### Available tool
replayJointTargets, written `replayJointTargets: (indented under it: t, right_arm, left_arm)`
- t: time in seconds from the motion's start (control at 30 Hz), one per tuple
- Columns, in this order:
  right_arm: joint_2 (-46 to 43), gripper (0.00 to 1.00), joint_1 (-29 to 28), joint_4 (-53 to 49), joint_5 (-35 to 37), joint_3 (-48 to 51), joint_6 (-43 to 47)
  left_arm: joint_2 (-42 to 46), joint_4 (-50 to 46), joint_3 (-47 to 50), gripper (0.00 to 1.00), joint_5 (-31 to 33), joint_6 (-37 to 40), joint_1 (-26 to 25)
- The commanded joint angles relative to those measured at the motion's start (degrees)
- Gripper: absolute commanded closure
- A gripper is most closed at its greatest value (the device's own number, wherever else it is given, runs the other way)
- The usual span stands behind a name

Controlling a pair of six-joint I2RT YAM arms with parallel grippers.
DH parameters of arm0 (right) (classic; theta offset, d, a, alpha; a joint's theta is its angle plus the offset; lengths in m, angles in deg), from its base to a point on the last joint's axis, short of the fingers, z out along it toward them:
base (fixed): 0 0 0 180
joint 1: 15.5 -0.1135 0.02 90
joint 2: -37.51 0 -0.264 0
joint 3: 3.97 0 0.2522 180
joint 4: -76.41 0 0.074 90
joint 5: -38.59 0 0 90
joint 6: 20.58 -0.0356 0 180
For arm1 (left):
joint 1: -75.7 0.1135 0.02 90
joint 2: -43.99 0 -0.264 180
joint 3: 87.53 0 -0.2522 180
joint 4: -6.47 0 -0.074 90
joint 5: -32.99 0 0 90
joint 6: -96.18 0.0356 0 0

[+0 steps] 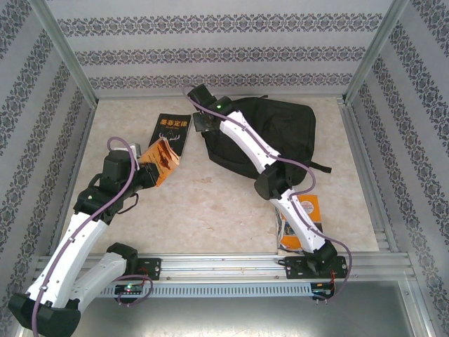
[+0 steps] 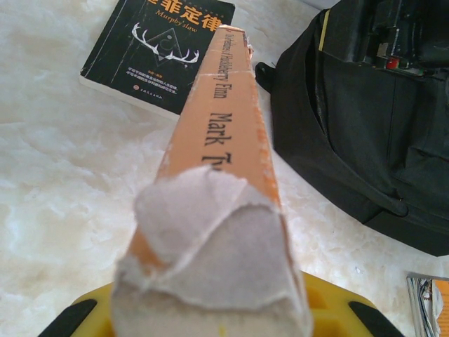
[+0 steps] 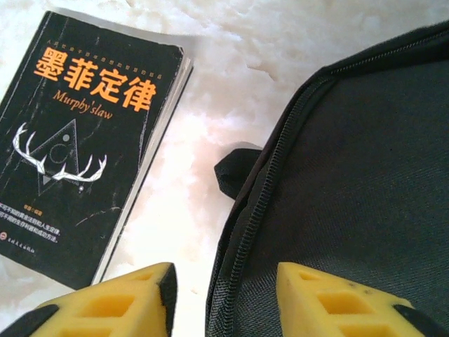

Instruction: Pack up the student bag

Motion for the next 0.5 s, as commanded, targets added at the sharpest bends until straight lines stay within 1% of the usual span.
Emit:
replayJointTargets:
  t: [0.0, 0.1, 0.2, 0.4, 0.47]
  right_arm:
    - [3.95, 0.62, -0.06, -8.23, 0.03, -7.69, -0.93]
    - [6.79, 0.69, -0.28, -10.46, -0.15, -12.42, -1.34]
    - [7.67, 0.77, -0.19, -10.86, -1.01, -13.16, -1.80]
    - [6.38, 0.99, -0.19, -11.86, -1.79, -13.21, -1.25]
    - [5.20, 1.00, -0.28, -12.22, -1.75, -13.27, -0.50]
  left_arm:
    - [0.66, 1.46, -1.02, 1.00, 0.63, 1.21, -0.01]
    - [0.83, 1.49, -0.92, 1.00, 0.68, 1.07, -0.02]
    - [1.18, 1.43, -0.84, 1.00, 0.82, 1.04, 0.06]
    - [1.64, 1.26, -0.83, 1.00, 1.11, 1.03, 0.02]
    - [1.76, 1.42, -0.85, 1.00, 1.06, 0.84, 0.05]
